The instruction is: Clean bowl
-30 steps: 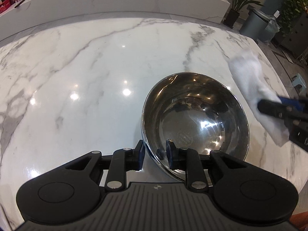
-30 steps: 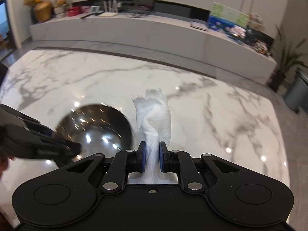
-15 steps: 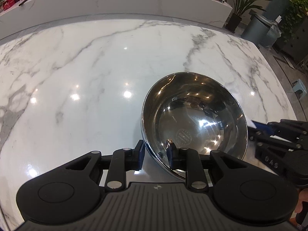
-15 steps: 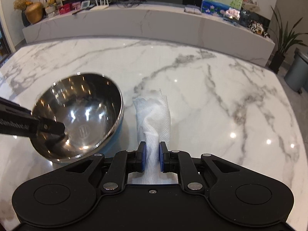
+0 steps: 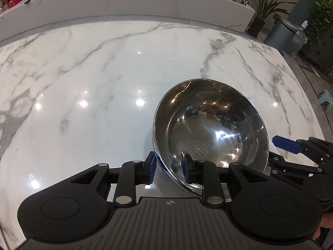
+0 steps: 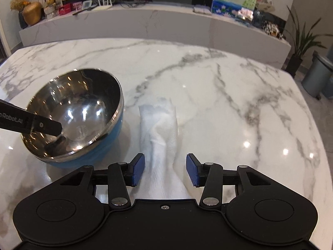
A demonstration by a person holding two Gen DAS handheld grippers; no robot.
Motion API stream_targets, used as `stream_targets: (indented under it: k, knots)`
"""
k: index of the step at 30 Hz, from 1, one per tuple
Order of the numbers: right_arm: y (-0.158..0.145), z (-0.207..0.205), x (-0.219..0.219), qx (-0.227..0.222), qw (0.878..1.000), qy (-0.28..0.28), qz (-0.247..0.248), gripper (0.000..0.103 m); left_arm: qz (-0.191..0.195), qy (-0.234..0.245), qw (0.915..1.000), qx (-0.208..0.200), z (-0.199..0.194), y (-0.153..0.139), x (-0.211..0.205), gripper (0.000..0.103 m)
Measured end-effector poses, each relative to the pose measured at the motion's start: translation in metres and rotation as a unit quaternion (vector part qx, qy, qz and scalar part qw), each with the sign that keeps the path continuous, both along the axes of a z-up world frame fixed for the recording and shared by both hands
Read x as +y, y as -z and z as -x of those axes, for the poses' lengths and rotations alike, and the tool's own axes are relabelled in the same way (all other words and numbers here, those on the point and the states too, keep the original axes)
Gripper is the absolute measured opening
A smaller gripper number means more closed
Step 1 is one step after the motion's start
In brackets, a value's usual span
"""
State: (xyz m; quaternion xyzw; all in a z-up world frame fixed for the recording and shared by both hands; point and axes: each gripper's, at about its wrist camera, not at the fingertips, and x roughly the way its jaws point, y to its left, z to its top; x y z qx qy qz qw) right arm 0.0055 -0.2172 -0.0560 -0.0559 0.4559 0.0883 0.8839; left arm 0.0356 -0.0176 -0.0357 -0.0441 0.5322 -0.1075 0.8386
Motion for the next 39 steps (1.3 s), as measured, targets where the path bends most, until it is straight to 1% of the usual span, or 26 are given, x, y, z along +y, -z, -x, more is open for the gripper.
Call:
stream_targets:
  k: [3, 5, 7, 8, 10, 13, 18, 24, 29, 32, 36, 39]
  knots:
    - [0.002, 0.002, 0.004, 0.0, 1.0, 0.0, 0.008, 0.042, 0.003, 0.0, 1.0, 0.005, 0.001, 0.002, 0.0, 0.024]
    - [0.005, 0.002, 0.006, 0.003, 1.0, 0.003, 0.013, 0.035, 0.003, -0.001, 1.0, 0.005, 0.002, 0.002, 0.0, 0.024]
    - [0.007, 0.001, 0.007, 0.01, 1.0, 0.006, 0.007, 0.031, 0.003, -0.002, 1.0, 0.003, 0.002, 0.003, 0.0, 0.024]
    - [0.008, 0.002, 0.008, 0.009, 1.0, 0.005, 0.005, 0.026, 0.003, -0.002, 1.0, 0.003, 0.002, 0.003, -0.001, 0.024]
    - [0.008, 0.002, 0.009, 0.009, 1.0, 0.002, 0.003, 0.021, 0.003, -0.003, 1.0, 0.002, 0.003, 0.003, -0.001, 0.024]
    - [0.008, 0.003, 0.013, 0.008, 1.0, -0.005, 0.008, 0.017, 0.002, -0.001, 1.0, 0.001, 0.002, 0.004, 0.0, 0.024]
    - [0.003, 0.007, 0.014, -0.002, 1.0, -0.003, 0.01, 0.016, -0.003, 0.002, 1.0, 0.001, 0.003, 0.003, -0.001, 0.024]
    - [-0.022, 0.019, 0.013, -0.04, 0.999, -0.014, -0.002, 0.016, -0.011, 0.005, 0.9999, -0.002, 0.005, 0.002, -0.004, 0.024]
    - [-0.032, 0.024, 0.013, -0.052, 0.998, -0.031, -0.009, 0.016, -0.018, 0.006, 0.9998, -0.006, 0.006, 0.002, -0.007, 0.026]
    - [-0.026, 0.022, 0.017, -0.039, 0.998, -0.041, 0.001, 0.016, -0.021, 0.009, 0.9997, -0.008, 0.006, 0.002, -0.009, 0.027]
    - [-0.013, 0.02, 0.023, -0.011, 0.999, -0.051, 0.011, 0.016, -0.022, 0.009, 0.9997, -0.008, 0.006, 0.002, -0.009, 0.027]
    - [-0.007, 0.02, 0.027, 0.004, 0.998, -0.059, 0.011, 0.016, -0.022, 0.009, 0.9997, -0.008, 0.006, 0.002, -0.009, 0.027]
